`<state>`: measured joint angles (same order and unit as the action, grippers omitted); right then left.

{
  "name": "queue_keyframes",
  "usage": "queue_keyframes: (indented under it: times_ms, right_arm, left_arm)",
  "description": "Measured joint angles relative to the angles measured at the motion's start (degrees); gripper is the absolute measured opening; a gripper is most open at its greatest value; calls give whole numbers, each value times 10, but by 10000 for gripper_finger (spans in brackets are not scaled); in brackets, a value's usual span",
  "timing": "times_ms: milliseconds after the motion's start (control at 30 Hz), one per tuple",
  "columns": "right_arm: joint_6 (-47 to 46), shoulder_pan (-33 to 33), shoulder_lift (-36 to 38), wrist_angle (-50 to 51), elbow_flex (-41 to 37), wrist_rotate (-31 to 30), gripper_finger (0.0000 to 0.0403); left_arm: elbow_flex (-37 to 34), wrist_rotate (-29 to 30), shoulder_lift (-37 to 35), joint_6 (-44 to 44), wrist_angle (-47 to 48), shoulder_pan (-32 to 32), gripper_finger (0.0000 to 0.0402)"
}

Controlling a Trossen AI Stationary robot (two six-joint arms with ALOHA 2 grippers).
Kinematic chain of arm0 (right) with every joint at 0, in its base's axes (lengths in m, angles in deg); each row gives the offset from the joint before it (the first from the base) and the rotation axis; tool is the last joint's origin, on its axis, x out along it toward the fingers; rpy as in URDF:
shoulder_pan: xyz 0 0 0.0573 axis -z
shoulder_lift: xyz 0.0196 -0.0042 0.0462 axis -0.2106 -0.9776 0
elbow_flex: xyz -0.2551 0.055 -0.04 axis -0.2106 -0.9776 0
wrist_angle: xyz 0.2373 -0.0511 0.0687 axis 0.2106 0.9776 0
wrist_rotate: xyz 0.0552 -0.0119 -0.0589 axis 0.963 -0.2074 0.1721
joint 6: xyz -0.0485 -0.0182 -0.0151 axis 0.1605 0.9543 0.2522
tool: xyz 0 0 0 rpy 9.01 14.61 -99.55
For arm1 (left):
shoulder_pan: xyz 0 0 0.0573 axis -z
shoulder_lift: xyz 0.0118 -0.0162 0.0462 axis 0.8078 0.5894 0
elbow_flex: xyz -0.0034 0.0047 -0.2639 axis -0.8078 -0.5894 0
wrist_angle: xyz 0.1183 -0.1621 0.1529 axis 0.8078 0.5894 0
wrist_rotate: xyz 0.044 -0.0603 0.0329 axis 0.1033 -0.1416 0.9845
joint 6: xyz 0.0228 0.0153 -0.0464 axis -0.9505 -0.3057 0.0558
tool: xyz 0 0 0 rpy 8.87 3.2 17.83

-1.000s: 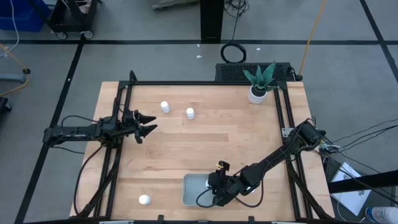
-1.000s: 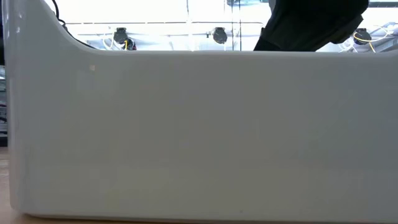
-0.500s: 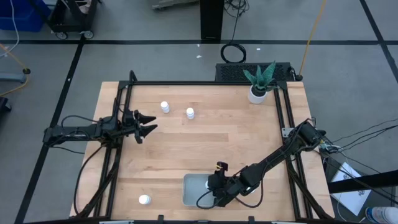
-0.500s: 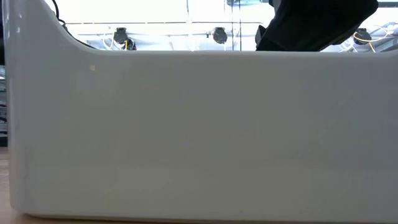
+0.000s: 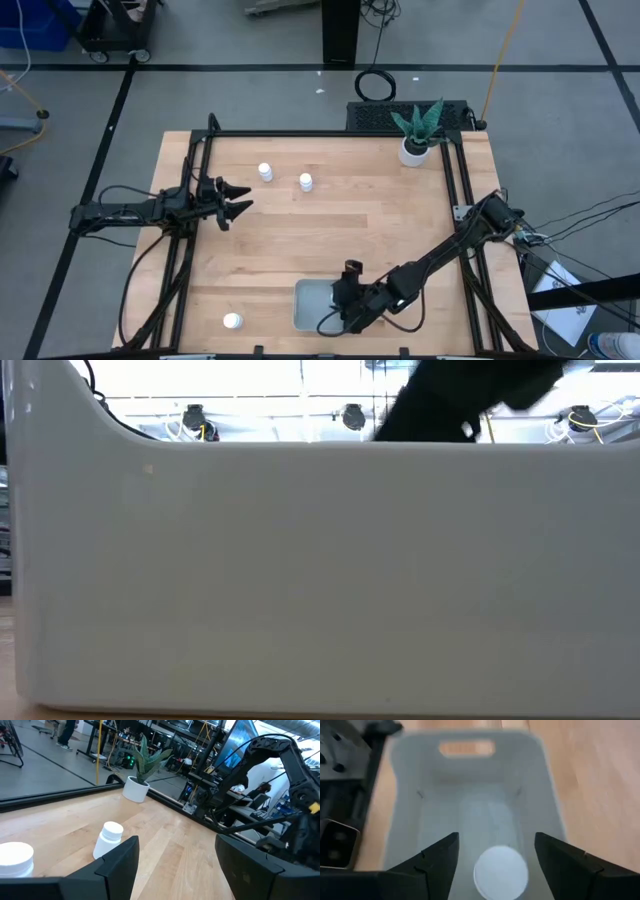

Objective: Pick and place pill bottles into a basket
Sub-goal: Put the white pill bottle into the gray bin

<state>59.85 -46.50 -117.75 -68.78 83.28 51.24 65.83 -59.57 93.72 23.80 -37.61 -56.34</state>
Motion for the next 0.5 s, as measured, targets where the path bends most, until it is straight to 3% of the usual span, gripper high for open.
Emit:
queue_keyframes:
  times_ms: [267, 500]
  right_arm:
    - [19, -3, 68, 39, 1, -2, 267]
    - [-115, -18, 136, 192, 2, 41, 267]
  left_arm:
    - [0, 0, 0, 0, 0, 0, 269]
    - [0, 0, 0, 0, 4, 0, 269]
